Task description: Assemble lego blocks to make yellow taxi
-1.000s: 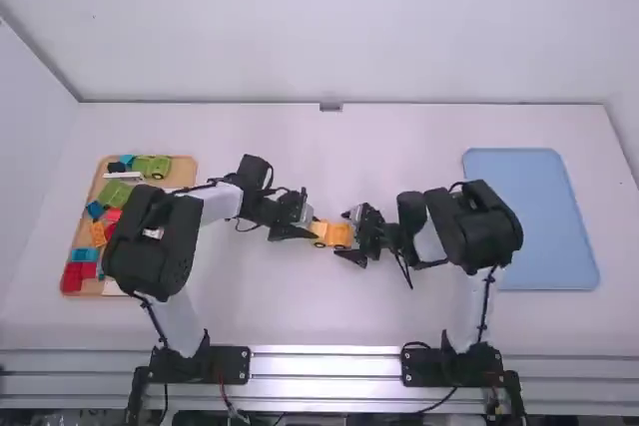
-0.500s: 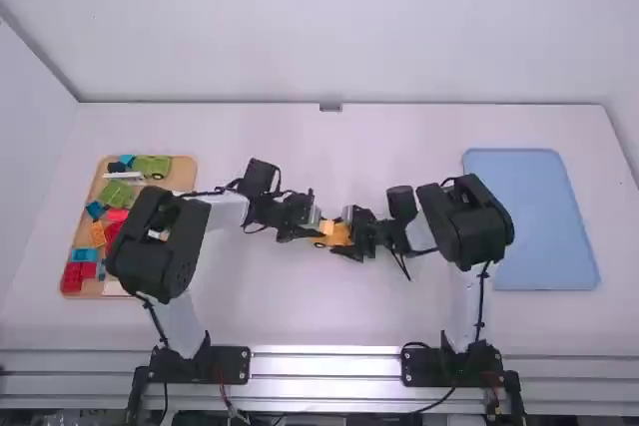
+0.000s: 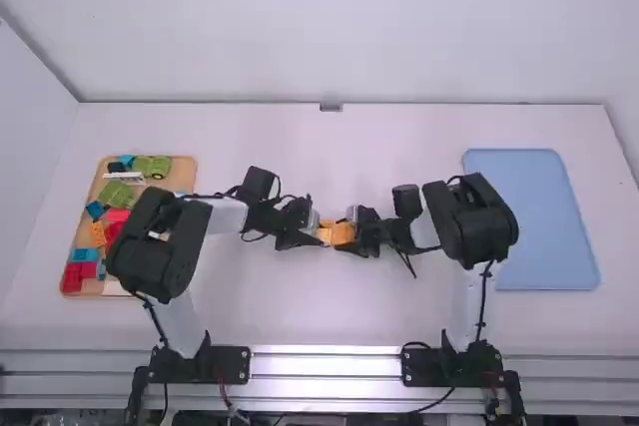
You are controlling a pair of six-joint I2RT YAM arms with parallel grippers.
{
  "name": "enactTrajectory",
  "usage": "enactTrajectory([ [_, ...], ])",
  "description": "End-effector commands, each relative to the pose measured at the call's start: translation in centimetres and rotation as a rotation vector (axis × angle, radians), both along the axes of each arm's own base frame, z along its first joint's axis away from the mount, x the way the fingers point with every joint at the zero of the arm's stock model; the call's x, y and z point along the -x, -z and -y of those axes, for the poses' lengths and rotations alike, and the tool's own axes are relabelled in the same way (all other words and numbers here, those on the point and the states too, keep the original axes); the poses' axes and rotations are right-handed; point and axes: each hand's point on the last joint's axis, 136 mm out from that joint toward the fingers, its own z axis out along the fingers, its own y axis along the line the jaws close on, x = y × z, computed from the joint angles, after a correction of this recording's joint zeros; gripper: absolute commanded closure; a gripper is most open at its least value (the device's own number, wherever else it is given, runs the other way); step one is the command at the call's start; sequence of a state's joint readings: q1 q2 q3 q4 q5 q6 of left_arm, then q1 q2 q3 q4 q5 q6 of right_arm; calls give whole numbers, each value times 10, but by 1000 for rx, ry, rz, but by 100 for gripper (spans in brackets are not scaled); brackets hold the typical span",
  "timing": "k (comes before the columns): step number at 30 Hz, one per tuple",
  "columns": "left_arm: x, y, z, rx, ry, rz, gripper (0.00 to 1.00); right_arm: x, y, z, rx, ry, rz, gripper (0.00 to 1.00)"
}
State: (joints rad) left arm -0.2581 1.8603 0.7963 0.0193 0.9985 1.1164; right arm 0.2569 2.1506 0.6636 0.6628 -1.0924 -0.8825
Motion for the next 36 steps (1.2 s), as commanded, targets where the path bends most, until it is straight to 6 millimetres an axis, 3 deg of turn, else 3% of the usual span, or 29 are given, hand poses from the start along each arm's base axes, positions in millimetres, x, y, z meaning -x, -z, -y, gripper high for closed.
enactTrajectory([
  [1,7,-3,2,28,1,-26,98,10,3,-3,-15,-34,-22,55],
  [7,-2,2,1,16,-73,-36,98,16,8,-8,17,-76,-52,56],
  [15,8,11,-3,2,-83,-72,98,9,10,-9,50,-69,-83,55],
  [23,2,18,-7,-42,-111,-54,98,10,12,-11,68,-70,-93,55],
  [31,-12,7,-3,-14,-144,-58,98,18,16,-9,72,-90,-76,55],
  [36,-8,9,-4,-38,-117,-54,98,16,15,-8,69,-86,-73,54],
])
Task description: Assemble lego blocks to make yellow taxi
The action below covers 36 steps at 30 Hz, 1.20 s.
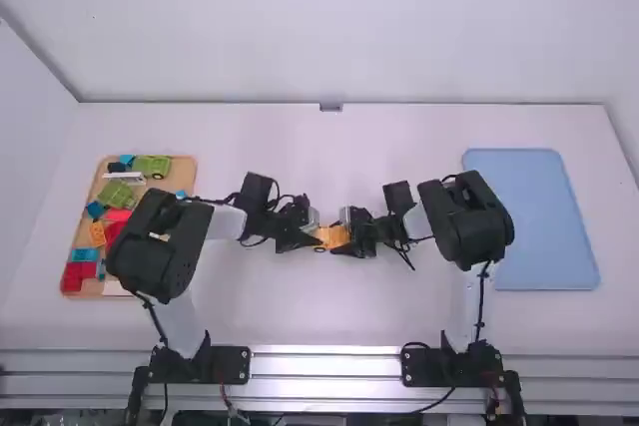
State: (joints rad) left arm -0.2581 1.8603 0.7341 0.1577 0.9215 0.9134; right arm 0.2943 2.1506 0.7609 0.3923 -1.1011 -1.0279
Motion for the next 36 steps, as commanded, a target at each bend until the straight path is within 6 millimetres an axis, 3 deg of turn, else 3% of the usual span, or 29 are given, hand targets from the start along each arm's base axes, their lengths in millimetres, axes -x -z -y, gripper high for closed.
enactTrajectory([
  [1,-1,-4,1,-4,26,32,98,8,11,3,34,10,-38,54],
  [23,-4,-2,0,-24,20,53,96,12,12,-1,36,-6,-41,52],
  [27,-3,-1,0,-25,22,53,71,12,12,0,35,-4,-42,52],
  [29,-3,-1,0,-25,22,53,52,12,12,0,35,-5,-42,51],
  [36,-4,-2,0,-22,22,54,49,12,12,-1,36,-5,-42,49],
])
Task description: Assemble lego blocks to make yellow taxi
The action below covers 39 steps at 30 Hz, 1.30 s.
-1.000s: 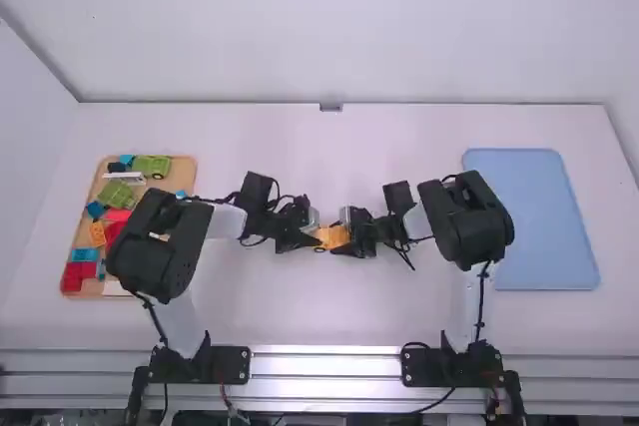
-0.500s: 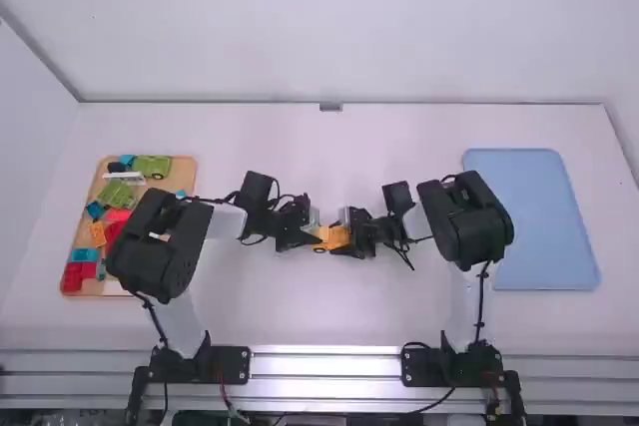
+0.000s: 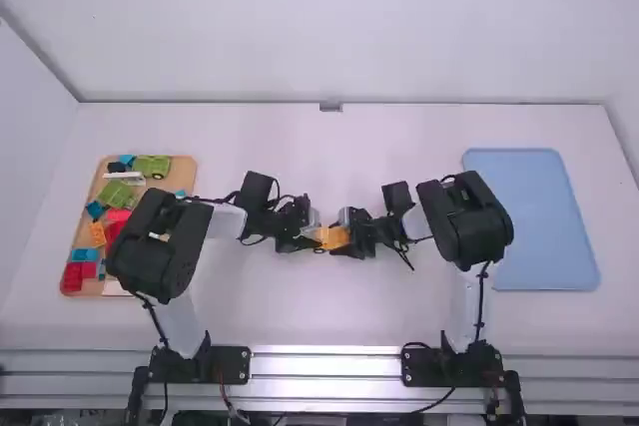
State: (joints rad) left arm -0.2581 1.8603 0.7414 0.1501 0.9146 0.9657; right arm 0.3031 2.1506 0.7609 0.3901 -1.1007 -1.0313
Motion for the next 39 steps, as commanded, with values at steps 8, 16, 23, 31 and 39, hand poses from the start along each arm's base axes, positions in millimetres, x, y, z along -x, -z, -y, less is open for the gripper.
enactTrajectory([
  [8,-4,-3,1,-8,-4,23,77,8,11,3,35,11,-46,49],
  [16,-7,-4,1,-8,-5,29,67,8,12,3,36,11,-47,49],
  [23,-8,-7,2,1,-7,23,33,8,11,3,35,11,-46,48],
  [31,-12,-58,4,72,32,64,33,9,12,3,36,9,-46,47],
  [39,-6,-48,8,3,33,40,98,8,11,3,35,10,-46,47],
])
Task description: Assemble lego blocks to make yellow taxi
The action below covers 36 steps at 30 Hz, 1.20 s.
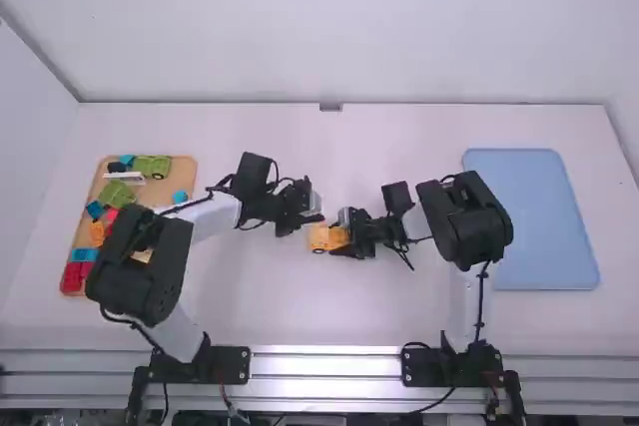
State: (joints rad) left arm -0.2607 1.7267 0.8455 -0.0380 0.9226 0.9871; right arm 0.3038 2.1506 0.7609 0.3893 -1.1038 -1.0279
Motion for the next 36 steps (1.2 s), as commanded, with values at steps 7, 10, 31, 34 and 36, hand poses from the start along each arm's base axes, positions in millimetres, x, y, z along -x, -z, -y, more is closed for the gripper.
enactTrajectory([
  [7,15,52,3,-45,2,-174,98,8,12,3,37,11,-41,46],
  [10,20,64,2,-43,9,-216,98,8,12,3,37,11,-41,46],
  [31,44,130,-43,-342,-200,-323,98,4,10,2,33,12,-30,46],
  [34,38,129,-40,-313,-226,-303,98,0,8,1,33,24,-46,45],
  [36,31,122,-34,-269,-218,-271,98,-3,8,0,35,34,-59,43],
])
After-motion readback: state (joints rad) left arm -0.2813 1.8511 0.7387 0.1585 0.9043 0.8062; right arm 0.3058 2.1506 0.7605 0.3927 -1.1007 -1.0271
